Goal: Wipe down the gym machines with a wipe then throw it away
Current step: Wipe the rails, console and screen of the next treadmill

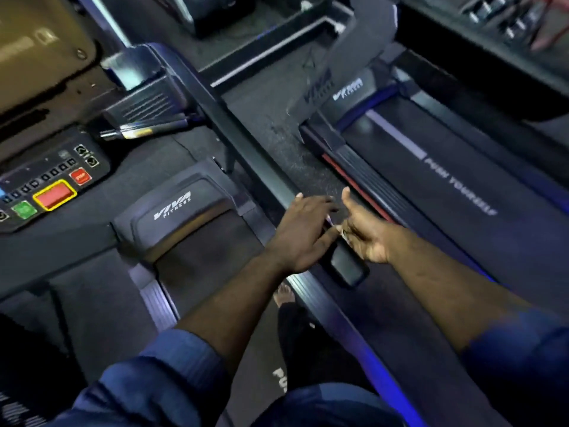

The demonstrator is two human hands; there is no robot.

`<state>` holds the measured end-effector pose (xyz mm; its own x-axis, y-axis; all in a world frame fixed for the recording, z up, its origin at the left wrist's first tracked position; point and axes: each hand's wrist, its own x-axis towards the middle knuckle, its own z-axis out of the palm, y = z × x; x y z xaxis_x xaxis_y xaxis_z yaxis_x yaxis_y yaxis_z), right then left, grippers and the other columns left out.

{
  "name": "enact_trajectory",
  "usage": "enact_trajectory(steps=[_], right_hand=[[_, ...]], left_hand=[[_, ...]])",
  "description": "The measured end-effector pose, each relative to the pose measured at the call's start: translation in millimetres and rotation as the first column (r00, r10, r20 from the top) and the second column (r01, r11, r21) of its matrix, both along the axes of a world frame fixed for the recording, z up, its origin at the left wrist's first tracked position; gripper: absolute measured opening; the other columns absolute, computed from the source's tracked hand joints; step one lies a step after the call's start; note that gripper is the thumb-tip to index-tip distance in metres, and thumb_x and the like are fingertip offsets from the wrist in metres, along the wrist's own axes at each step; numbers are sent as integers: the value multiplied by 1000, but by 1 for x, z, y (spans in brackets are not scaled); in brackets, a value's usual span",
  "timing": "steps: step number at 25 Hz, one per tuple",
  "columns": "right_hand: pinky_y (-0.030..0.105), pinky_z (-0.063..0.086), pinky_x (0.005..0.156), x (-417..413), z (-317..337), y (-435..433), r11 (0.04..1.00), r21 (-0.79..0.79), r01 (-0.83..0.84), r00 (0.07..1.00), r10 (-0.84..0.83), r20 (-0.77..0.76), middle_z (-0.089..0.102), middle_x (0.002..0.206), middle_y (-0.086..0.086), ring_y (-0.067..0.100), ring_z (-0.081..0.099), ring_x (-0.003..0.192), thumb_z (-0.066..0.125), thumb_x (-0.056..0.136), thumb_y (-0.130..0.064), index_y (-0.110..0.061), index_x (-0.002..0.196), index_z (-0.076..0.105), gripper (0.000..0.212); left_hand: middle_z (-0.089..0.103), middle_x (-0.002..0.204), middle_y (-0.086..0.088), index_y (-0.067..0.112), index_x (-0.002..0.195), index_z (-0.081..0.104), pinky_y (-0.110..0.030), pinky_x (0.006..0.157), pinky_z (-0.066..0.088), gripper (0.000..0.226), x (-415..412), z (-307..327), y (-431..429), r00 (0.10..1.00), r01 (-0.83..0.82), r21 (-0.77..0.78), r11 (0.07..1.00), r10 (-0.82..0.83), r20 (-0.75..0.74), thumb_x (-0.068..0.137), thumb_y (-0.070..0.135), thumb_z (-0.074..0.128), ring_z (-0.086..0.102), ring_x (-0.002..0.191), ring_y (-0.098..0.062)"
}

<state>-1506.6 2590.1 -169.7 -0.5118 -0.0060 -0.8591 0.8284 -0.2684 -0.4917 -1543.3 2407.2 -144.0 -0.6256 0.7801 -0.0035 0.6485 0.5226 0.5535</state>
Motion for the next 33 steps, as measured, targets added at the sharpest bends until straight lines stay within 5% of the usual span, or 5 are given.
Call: enact_trajectory(steps=[12, 16, 20, 23, 33], right_hand=[[33, 60, 64, -231, 22, -56, 968, -166, -190, 981, 195, 11, 74, 104, 13, 23, 72, 76, 28, 76, -101, 0, 117, 70, 117], [49, 53, 106, -301, 25, -85, 971, -120, -205, 978, 206, -1, 46, 159, 9, 26, 55, 138, 37, 65, -107, -7, 157, 40, 136], [24, 55, 50, -330, 33, -98, 977, -161, -142, 988, 131, -78, 76, 77, 6, 16, 73, 60, 34, 92, -84, -6, 100, 74, 88], [24, 54, 45, -322, 29, -106, 996, -25, -88, 989, 84, -119, 75, 74, 6, 13, 70, 54, 56, 105, -47, -3, 112, 74, 48], [30, 48, 112, -338, 61, -140, 963, -64, 261, 797, -252, -548, 73, 127, 11, 18, 69, 121, 42, 110, -10, -3, 126, 67, 31]], left_hand=[[-4, 177, -5, 14, 167, 15, -51, 131, -5, 107, -218, 7, -67, 973, -232, -328, 916, 214, -89, 91, 85, 33, -9, 162, -19], [-11, 176, -11, 10, 168, 7, -49, 130, -10, 121, -257, 4, -82, 950, -311, -317, 896, 281, -137, 83, 92, 33, -15, 162, -25], [-10, 177, -5, 17, 169, 5, -52, 130, -10, 124, -286, 11, -112, 934, -358, -348, 866, 333, -133, 78, 98, 30, -10, 163, -26], [-15, 176, 4, 25, 169, -3, -54, 130, -8, 121, -293, 14, -124, 957, -287, -385, 877, 280, -76, 79, 98, 33, -3, 163, -23], [26, 171, -5, 19, 162, 27, -53, 130, 5, 93, -325, 25, -194, 936, -351, -396, 849, 329, -125, 90, 66, 66, 25, 157, -25]])
